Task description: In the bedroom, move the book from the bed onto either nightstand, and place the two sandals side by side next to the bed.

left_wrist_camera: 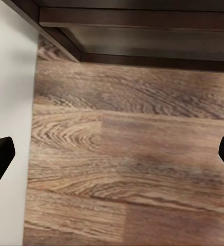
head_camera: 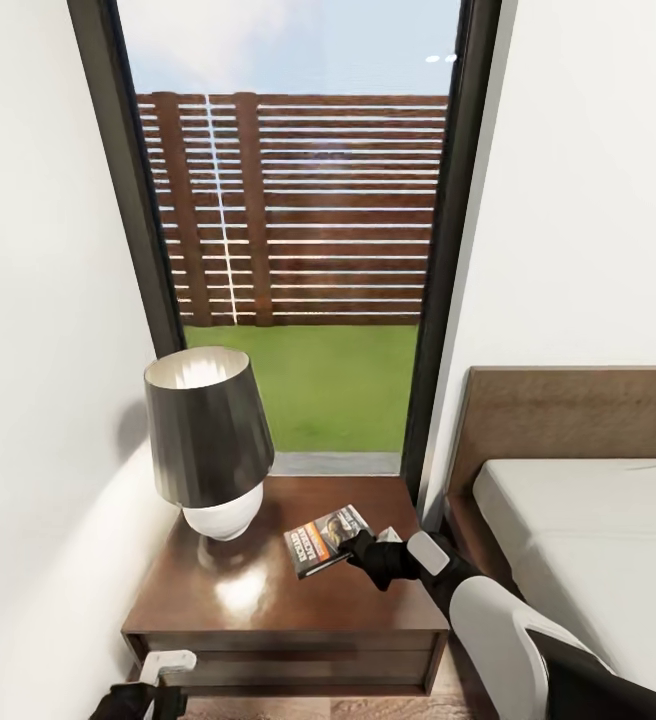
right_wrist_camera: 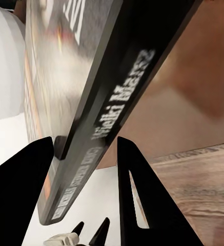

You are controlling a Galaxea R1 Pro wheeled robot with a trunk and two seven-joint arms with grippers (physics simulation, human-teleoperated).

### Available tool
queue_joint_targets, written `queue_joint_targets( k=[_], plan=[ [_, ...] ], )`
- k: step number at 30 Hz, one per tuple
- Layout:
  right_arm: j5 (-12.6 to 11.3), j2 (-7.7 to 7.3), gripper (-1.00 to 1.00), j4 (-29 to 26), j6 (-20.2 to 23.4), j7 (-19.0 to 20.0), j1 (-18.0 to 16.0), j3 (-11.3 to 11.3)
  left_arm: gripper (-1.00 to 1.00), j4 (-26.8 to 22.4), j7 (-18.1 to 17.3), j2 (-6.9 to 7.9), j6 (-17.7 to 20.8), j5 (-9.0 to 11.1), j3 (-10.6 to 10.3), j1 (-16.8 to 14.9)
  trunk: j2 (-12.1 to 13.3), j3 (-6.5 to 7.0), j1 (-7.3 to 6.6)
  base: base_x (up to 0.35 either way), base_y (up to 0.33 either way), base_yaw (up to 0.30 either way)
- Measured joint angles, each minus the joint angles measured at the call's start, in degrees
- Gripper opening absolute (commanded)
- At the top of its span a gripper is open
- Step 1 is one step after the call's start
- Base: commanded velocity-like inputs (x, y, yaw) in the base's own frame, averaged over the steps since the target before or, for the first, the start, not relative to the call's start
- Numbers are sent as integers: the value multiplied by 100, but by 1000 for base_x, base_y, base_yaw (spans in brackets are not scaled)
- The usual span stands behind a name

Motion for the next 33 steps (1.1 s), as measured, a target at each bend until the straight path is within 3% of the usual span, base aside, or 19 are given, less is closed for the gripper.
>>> queue_joint_targets(
  k=[26,33],
  plan=[
    [17,-15,-100,-6,1,-25,-100,-8,100,-21,5,-25,16,0,-3,0,-42,-18,23,0,0,0],
    [16,-3,-100,-4,5,-529,-151,-30,100,-21,5,-26,16,0,-3,0,-42,-18,23,0,0,0]
  ],
)
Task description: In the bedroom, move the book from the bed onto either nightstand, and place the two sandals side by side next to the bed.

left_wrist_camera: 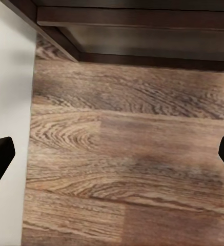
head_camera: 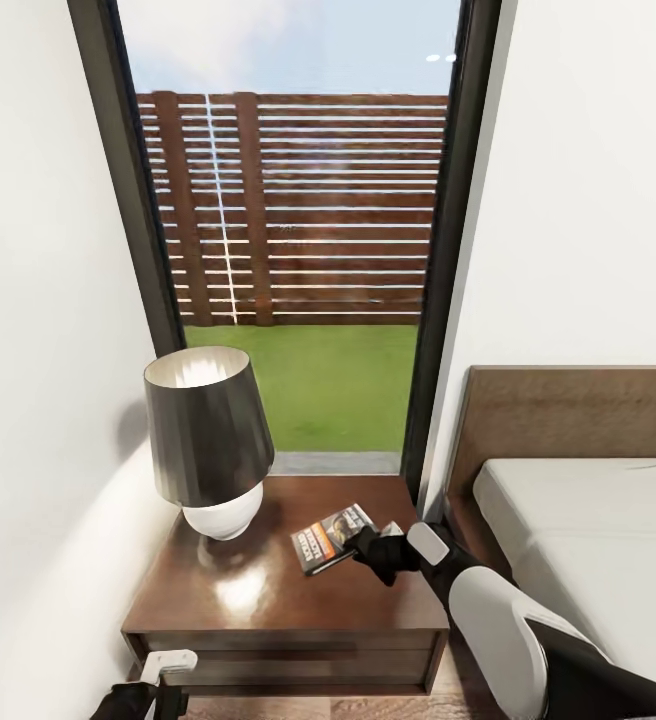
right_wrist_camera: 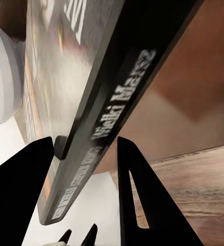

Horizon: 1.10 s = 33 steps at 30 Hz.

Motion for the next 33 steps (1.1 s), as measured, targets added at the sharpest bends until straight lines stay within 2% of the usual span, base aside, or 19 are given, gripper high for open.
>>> queue_joint_targets(
  k=[14,19,22,25,29,33],
  plan=[
    [-7,4,-100,11,20,-198,-112,-47,100,0,0,7,0,0,0,0,0,0,0,0,0,0],
    [-63,4,-100,19,156,-344,-213,-54,100,0,0,7,0,0,1,0,-39,-18,21,0,0,0],
    [-202,8,-100,21,195,-543,-249,-54,100,0,0,3,0,-1,1,0,-159,-71,87,0,0,0],
    [-405,11,-100,21,220,-743,-280,-62,100,0,0,1,3,-2,0,0,-160,-72,88,0,0,0],
    [-480,12,-100,21,229,-816,-293,-63,100,0,0,1,2,-1,0,0,-160,-72,88,0,0,0],
    [-516,12,-100,21,235,-888,-312,-59,100,0,0,0,1,-2,0,0,-319,-143,175,0,0,0]
  ],
)
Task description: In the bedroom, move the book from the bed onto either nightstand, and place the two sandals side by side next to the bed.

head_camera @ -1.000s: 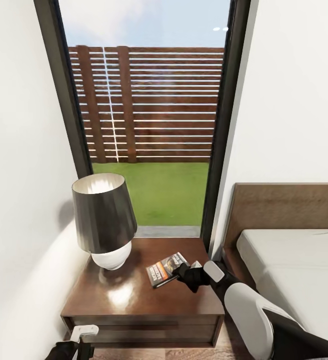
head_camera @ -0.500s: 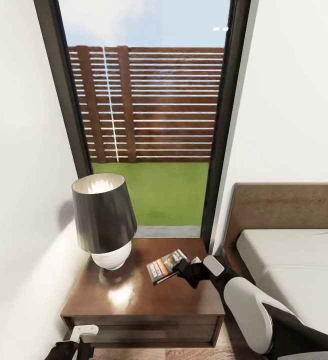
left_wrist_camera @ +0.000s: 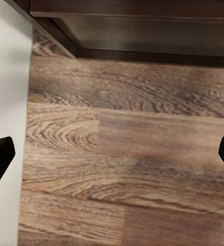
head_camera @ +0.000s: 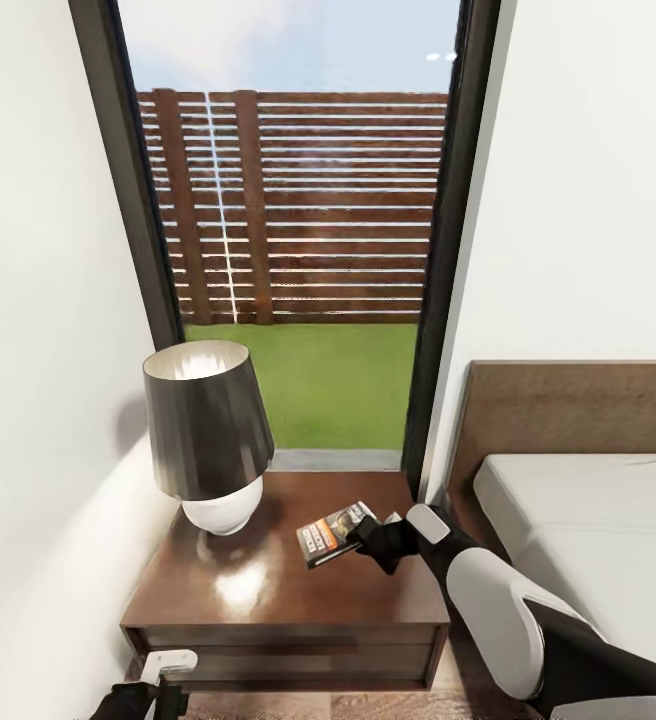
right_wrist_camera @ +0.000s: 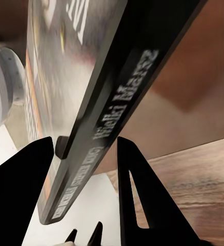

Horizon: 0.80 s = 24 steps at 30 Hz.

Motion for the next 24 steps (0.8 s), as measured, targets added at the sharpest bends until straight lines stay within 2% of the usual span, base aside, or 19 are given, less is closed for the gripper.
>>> queue_joint_targets(
  k=[2,9,12,24],
  plan=[
    [-7,0,-100,0,4,-56,-9,1,100,0,0,-2,0,-1,0,0,-80,-36,44,0,0,0],
    [-34,0,-100,0,8,-196,-30,-4,100,0,0,-7,-1,1,0,0,-82,-36,45,0,0,0],
    [-34,0,-100,0,11,-225,-41,-3,100,0,0,-8,-1,0,0,0,-201,-90,110,0,0,0],
    [-39,0,-100,1,14,-432,-130,-4,100,0,0,-9,-1,0,0,0,-202,-90,110,0,0,0]
  ],
)
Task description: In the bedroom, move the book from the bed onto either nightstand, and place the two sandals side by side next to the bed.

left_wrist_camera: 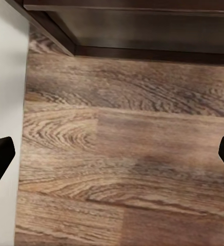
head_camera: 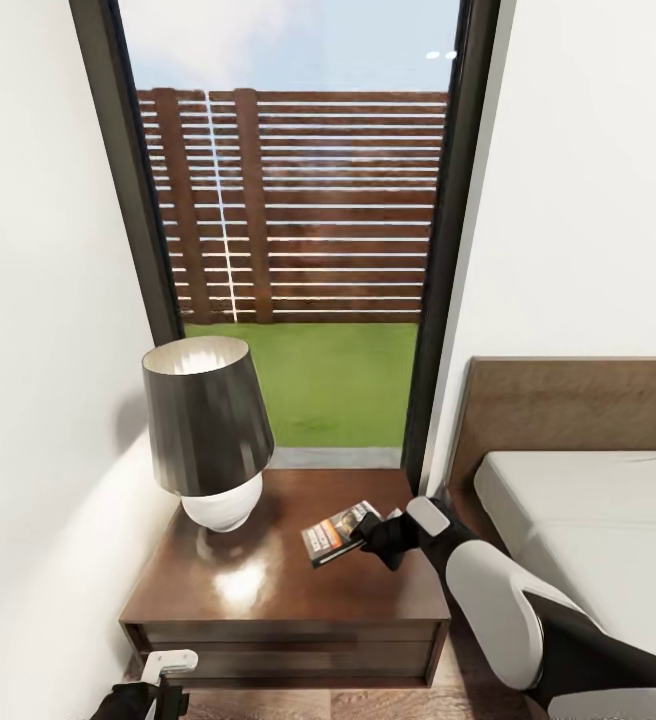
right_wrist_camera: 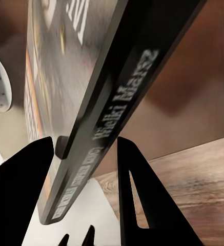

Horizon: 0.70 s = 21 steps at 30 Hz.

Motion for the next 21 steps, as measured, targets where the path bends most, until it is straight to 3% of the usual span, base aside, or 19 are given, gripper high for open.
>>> queue_joint_targets(
  k=[6,14,21],
  plan=[
    [-2,0,-100,2,2,-70,-30,1,100,0,0,0,0,1,0,0,-199,-89,109,0,0,0],
    [-11,0,-100,3,0,-97,-54,-3,100,0,0,0,1,-2,0,0,-201,-90,110,0,0,0],
    [-10,0,-100,6,1,-232,-90,-6,100,0,0,0,0,-3,0,0,-401,-180,220,0,0,0]
  ],
)
